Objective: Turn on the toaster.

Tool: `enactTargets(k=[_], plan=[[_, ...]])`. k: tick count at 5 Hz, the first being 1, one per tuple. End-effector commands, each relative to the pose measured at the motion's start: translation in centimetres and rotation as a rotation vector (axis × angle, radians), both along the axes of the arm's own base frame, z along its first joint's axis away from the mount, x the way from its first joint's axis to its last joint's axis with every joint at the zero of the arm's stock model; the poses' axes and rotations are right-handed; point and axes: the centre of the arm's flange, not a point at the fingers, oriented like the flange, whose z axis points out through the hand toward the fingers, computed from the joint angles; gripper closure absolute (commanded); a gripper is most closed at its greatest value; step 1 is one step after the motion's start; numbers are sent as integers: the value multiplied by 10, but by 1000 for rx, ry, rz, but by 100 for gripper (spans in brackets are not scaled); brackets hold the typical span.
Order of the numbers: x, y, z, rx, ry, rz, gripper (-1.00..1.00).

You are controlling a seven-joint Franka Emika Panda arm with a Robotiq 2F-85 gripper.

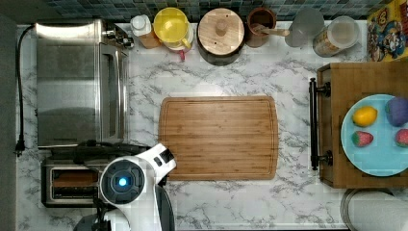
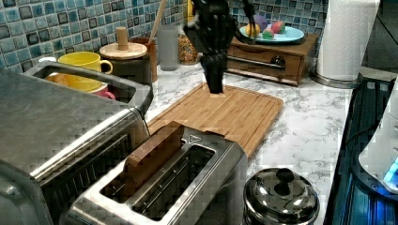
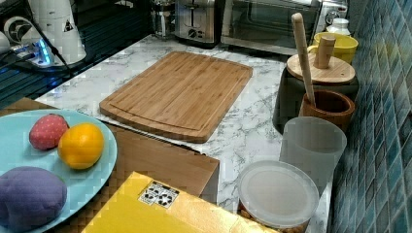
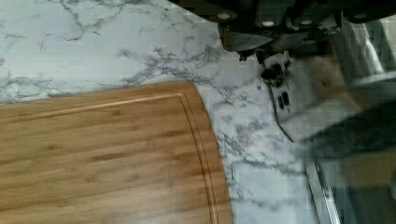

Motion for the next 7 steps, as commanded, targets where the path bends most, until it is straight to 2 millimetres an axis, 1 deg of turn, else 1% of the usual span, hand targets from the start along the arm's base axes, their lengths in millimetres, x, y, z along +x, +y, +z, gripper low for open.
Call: enactTargets(k=[1,2,3,4,5,6,7], plan=[[-53,28,13,119,-162,193,100],[-52,31,2,148,-151,202,100],[-45,29,-3,160,-136,191,100],[-40,29,-8,132,-154,145,100],[-40,26,-6,200,-187,126,100],[-36,27,-1,272,-191,133,100],[-28,38,1,259,-120,176,100]])
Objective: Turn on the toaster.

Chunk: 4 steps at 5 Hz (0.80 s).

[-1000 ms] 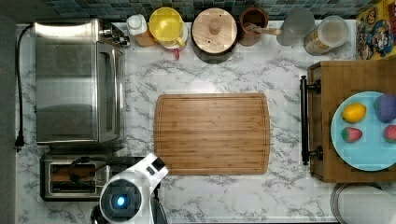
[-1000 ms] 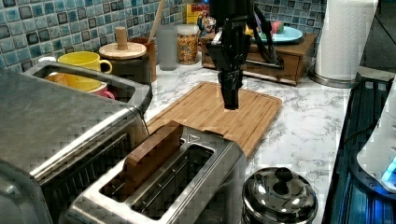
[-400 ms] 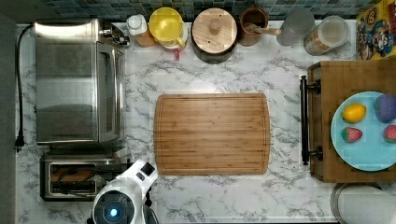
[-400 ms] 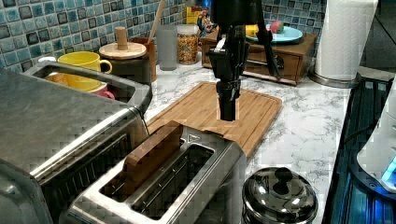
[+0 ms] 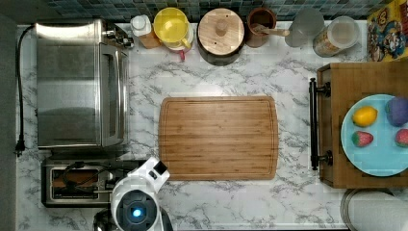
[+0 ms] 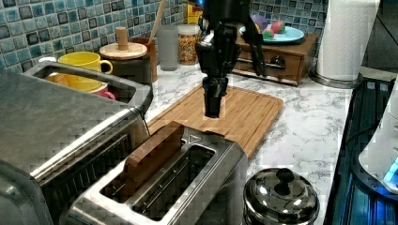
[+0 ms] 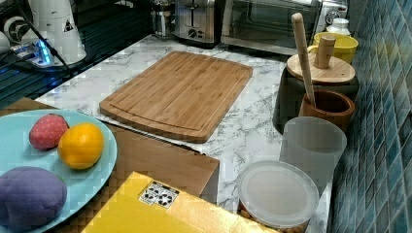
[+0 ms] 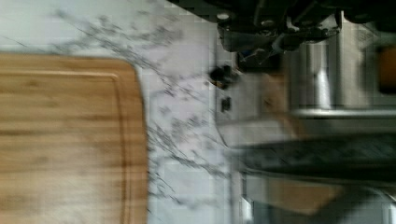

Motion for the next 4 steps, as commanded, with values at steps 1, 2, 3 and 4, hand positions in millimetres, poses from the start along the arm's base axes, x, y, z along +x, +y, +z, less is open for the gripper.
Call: enactTargets(k=[1,2,3,4], plan=[[0,28,12,18,38,95,100],[0,31,9,44,31,113,100],[5,34,1,5,21,76,100],[15,26,-13,-24,20,6,100]])
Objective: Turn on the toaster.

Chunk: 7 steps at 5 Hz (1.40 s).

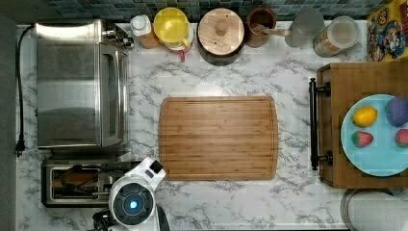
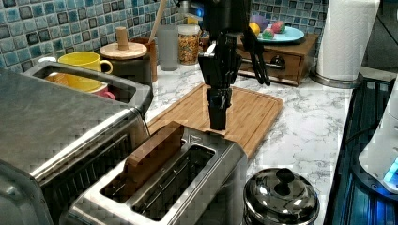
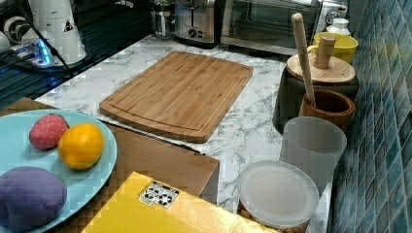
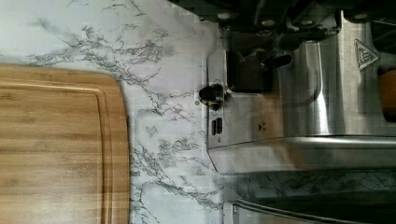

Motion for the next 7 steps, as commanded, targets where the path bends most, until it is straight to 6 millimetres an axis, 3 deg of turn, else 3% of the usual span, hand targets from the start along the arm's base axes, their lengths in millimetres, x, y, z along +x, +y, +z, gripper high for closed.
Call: enactTargets(k=[1,2,3,4,5,6,7], plan=[[29,6,-9,-49,-45,-116,100],[40,0,-34,-75,45,-115,100],[35,1,-55,-82,100,-106,100],[24,16,-87,-91,170,-47,100],[12,14,-109,-115,209,-27,100],[-21,8,-142,-146,243,-21,100],[-37,8,-175,-174,283,-14,100]])
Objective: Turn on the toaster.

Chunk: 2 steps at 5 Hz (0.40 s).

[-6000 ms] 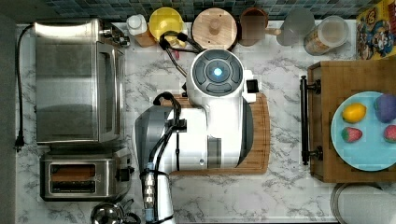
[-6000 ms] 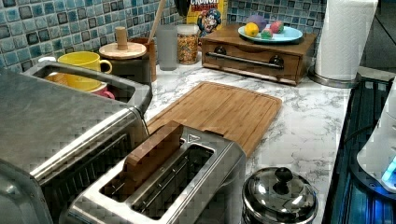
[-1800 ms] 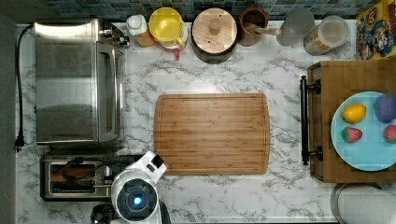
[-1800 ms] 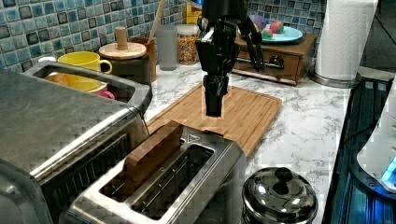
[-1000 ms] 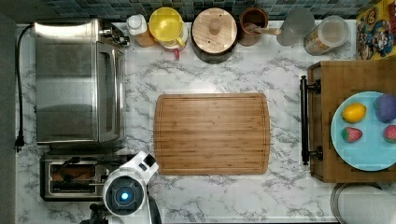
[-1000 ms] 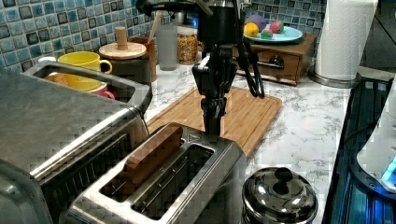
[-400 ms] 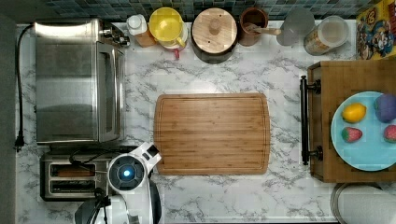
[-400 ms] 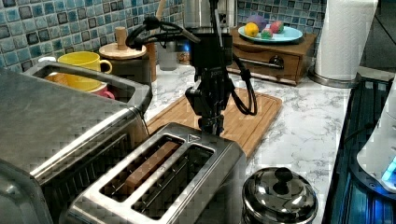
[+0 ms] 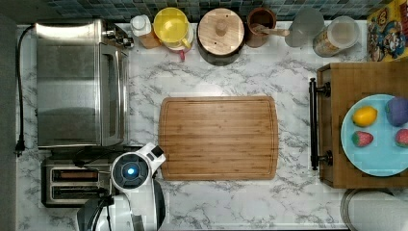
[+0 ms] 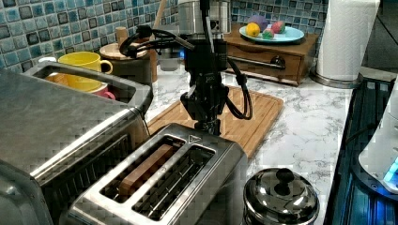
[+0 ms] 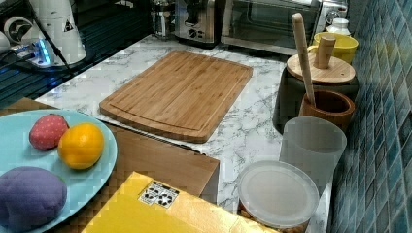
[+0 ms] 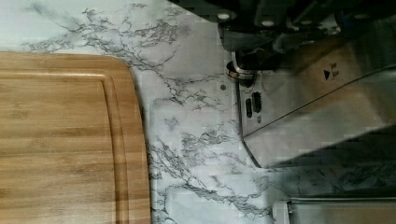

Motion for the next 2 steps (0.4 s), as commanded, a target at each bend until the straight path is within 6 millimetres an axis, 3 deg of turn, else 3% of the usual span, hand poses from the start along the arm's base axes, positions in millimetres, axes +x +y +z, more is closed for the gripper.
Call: enactTargets(k=[1,2], plan=[[-83,4,-139,-152,260,58,100],[-76,-3,-133,-169,224,31,100]])
